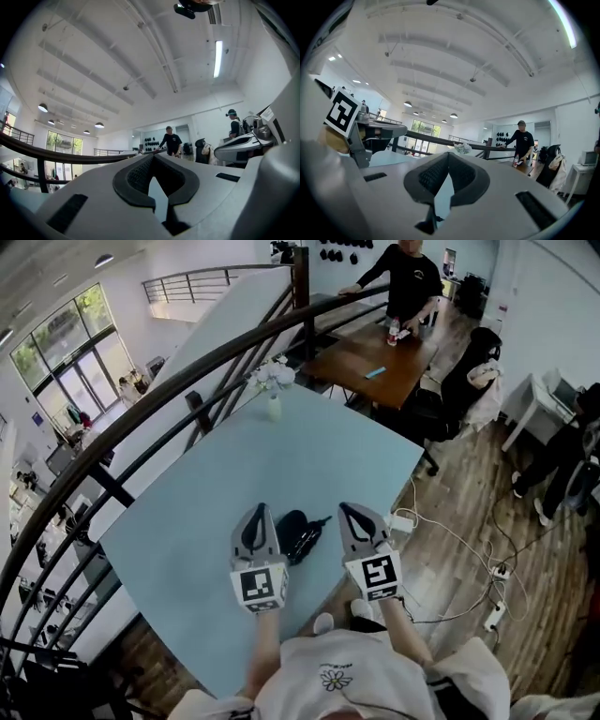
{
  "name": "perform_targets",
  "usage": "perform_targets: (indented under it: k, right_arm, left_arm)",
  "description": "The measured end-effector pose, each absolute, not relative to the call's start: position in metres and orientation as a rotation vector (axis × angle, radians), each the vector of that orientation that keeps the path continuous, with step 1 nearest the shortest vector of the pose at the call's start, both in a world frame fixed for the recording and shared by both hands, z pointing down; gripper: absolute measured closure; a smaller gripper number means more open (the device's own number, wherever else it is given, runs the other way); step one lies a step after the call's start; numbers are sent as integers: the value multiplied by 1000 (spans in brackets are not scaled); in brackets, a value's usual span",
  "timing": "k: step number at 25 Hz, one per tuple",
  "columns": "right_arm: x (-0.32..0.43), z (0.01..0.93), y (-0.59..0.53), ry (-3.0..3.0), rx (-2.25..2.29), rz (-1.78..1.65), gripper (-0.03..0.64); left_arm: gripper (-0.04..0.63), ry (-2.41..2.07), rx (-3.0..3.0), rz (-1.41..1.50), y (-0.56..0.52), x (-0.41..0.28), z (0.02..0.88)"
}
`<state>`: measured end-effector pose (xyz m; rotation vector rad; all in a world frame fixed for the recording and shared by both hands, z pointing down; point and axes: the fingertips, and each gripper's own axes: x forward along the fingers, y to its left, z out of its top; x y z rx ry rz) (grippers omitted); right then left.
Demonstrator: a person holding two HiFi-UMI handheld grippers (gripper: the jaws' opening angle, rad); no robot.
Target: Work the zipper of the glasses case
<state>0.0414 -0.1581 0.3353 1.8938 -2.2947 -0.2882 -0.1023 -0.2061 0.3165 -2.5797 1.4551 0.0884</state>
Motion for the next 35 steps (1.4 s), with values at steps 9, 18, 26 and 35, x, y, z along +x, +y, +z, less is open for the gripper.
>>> perform_targets:
  k: [9,18,26,35]
  right_arm:
    - [43,335,-204,-2401,1855,-216,609]
    - [61,337,-228,-2481,1757,-217,609]
    - [77,365,-242,-2484,1707,-145,609]
    - [77,393,-246,-2463,1611,-89,609]
  left_arm:
    - [580,1593,-2515,26,-219,-121,329]
    - [580,1671,-2494,-52,-238,-102,341]
    - [366,1542,-2795,-304,-277,-83,414]
    - [290,1370,-3004,-781,-289,-85,538]
